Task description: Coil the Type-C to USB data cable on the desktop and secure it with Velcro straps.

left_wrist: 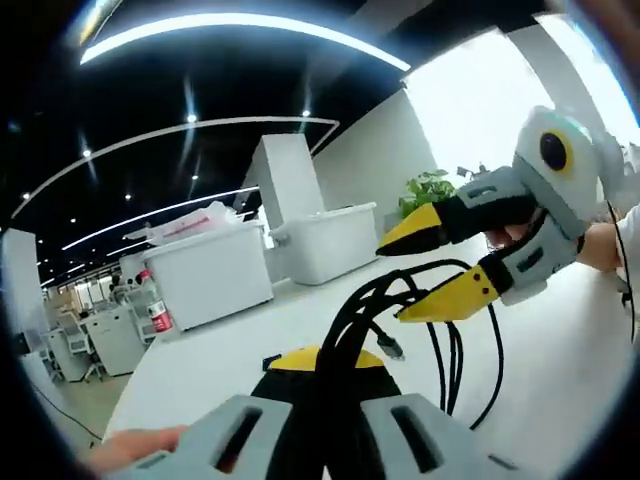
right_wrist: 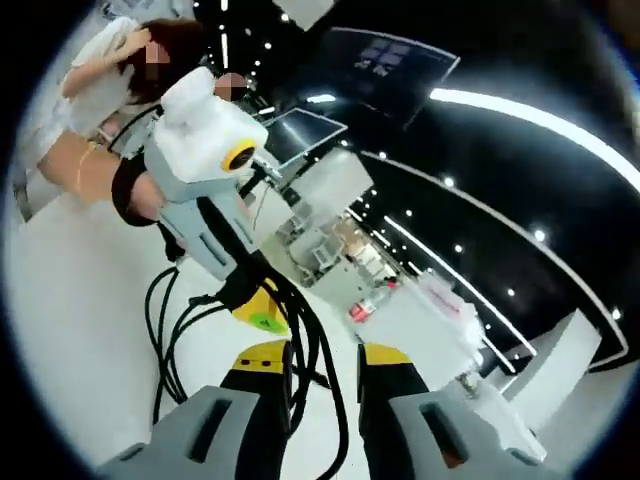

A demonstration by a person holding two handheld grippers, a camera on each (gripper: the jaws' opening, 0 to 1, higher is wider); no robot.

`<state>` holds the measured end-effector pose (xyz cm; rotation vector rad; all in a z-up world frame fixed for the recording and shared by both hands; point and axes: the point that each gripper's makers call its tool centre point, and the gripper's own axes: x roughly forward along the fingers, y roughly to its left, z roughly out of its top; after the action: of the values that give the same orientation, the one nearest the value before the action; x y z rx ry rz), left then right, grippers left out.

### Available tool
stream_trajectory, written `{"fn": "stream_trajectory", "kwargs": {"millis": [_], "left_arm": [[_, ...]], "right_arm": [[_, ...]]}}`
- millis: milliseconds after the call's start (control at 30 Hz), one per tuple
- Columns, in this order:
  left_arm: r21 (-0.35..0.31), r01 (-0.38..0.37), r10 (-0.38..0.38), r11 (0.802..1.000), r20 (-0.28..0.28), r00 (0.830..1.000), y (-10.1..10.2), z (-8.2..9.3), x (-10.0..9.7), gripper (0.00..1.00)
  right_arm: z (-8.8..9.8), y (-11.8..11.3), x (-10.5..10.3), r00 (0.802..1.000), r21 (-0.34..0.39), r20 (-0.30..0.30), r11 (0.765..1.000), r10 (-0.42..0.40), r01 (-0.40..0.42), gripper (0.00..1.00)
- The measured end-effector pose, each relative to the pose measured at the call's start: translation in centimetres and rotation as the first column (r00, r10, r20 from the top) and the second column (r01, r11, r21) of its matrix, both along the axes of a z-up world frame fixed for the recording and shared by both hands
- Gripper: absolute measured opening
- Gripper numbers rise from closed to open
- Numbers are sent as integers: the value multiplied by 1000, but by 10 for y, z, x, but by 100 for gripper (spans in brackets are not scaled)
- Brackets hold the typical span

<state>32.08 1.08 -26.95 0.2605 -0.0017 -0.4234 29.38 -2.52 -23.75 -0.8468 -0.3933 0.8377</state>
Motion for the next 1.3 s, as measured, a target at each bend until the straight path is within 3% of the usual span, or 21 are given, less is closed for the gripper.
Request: {"fn": "stream_trajectory", "kwargs": {"millis": [100, 167, 200, 433, 500, 533, 567, 667, 733, 767, 900, 1100, 1200, 1300], "left_arm": [[2, -15, 15, 1000, -49, 999, 0, -3, 2, 4], [6, -16, 17, 1000, -68, 998, -2, -4, 0, 4], [21, -11, 13, 1000, -104, 994, -3, -9, -2, 4], [15, 26, -22, 1000, -229, 973, -7, -21, -9, 4], [-5, 52, -52, 999, -261, 964, -12, -22, -11, 4], [-20, 65, -68, 998, -269, 961, -14, -22, -12, 5], [-23, 70, -73, 997, -275, 959, -14, -23, -12, 5], [-40, 84, -92, 996, -290, 953, -15, -30, -12, 6], [-46, 120, -128, 992, -280, 951, -19, -32, -12, 8], [-45, 121, -129, 992, -282, 951, -19, -34, -12, 9], [23, 158, -147, 987, -251, 957, -24, -38, -10, 12], [114, 149, -125, 982, -198, 972, -16, -35, 6, 6], [156, 140, -112, 978, -175, 978, -12, -35, 13, 5], [230, 101, -73, 968, -128, 989, -6, -34, 25, 5]], "right_arm": [[-10, 10, 3, 992, -88, 108, 993, -68, 78, 25], [-11, 12, 11, 964, -132, 237, 979, -119, 153, 23], [-15, 16, 10, 943, -178, 314, 969, -108, 170, 22], [-25, 19, 9, 906, -227, 413, 954, -90, 198, 19], [-25, 19, 10, 875, -260, 477, 937, -87, 235, 16], [-26, 17, 13, 872, -262, 478, 932, -101, 252, 14], [-28, 17, 14, 894, -255, 437, 940, -95, 225, 13], [-31, 16, 17, 932, -229, 348, 954, -105, 193, 8], [-29, 15, 20, 943, -225, 313, 956, -112, 189, 5], [-31, 14, 21, 957, -210, 267, 962, -114, 173, 4], [-40, 13, 29, 984, -198, 146, 971, -102, 130, 3], [-46, 9, 36, 995, -148, -69, 987, -78, 67, 2], [-47, 10, 43, 981, -108, -179, 993, -69, 50, 2], [-49, 14, 57, 969, -78, -238, 996, -64, 46, 2]]}}
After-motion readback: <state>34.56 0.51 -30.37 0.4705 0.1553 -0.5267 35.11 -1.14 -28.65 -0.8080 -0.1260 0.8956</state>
